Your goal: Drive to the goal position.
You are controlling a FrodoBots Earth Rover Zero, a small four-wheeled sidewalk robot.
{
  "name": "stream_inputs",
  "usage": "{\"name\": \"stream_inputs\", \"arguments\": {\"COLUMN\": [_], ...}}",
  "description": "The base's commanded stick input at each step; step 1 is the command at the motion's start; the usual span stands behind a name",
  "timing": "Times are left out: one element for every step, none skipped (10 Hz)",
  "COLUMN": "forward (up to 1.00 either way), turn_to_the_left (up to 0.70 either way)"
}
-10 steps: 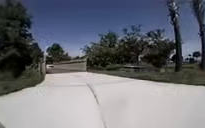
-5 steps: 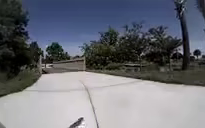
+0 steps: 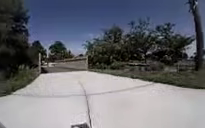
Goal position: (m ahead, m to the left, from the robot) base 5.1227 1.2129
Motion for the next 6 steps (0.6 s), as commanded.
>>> {"name": "stream_inputs", "arguments": {"forward": [0.85,0.85,0.85,0.85,0.85,0.85], "turn_to_the_left": [0.34,0.34,0.34,0.09,0.00,0.00]}}
